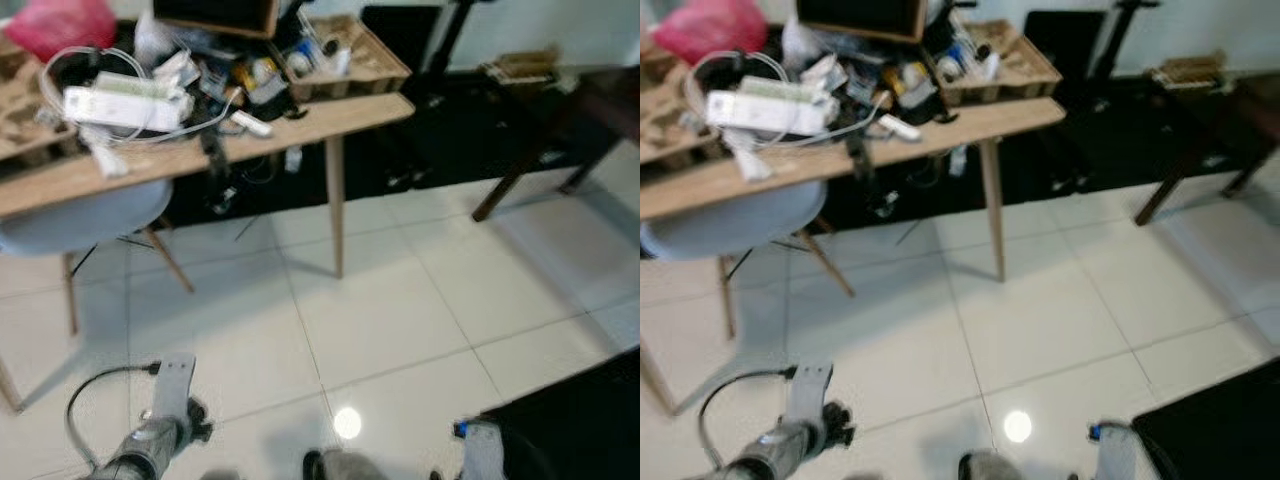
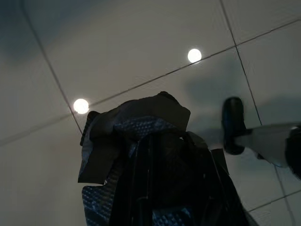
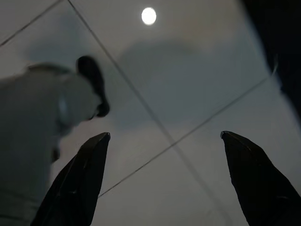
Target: Picking trash to rubbish bin
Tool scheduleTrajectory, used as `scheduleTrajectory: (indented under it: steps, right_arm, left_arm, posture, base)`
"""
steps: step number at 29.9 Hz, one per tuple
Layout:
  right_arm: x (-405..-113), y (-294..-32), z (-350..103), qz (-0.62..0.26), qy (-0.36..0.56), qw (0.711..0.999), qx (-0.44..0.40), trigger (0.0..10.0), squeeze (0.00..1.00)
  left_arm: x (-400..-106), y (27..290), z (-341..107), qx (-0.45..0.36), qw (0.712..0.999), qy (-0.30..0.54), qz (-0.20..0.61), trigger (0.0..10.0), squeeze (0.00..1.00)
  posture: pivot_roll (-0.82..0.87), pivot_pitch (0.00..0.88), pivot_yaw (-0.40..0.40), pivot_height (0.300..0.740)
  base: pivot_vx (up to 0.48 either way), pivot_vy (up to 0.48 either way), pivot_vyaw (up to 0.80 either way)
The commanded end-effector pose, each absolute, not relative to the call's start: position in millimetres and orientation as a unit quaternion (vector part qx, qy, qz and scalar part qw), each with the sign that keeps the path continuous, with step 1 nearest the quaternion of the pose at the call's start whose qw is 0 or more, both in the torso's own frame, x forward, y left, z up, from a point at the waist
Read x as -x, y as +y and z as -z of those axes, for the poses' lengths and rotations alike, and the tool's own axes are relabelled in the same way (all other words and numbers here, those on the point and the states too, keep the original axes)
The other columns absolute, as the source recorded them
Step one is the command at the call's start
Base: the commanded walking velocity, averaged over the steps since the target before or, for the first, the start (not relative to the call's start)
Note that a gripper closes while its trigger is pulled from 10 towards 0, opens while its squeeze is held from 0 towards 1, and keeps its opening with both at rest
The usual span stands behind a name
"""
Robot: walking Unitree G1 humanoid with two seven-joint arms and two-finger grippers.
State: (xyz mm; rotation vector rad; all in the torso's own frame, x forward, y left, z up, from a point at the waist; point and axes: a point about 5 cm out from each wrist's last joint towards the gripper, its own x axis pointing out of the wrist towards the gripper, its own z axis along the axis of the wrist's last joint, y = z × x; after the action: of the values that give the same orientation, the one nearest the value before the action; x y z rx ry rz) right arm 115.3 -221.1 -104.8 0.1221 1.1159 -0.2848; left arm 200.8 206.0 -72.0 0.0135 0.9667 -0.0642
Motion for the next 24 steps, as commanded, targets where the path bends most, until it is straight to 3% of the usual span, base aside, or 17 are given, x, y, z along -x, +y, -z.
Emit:
scheduleTrajectory:
  steps: [1,24]
  right_arm:
    - [-110.1,-226.1,105.3,0.148,0.534,0.831,-0.056,10.0,0.00]
    - [-106.8,-227.4,106.1,0.156,0.540,0.825,-0.055,10.0,0.00]
  left_arm:
    - [-196.8,196.8,75.9,-0.006,0.880,0.473,0.041,10.0,0.00]
    - [-201.0,184.6,75.3,-0.003,0.878,0.474,0.070,10.0,0.00]
  posture:
    - [0.09,0.082,-0.050,0.740]
    - [0.09,0.053,-0.046,0.740]
  base:
    - [0.000,0.000,-0.80]
    - [0.000,0.000,-0.80]
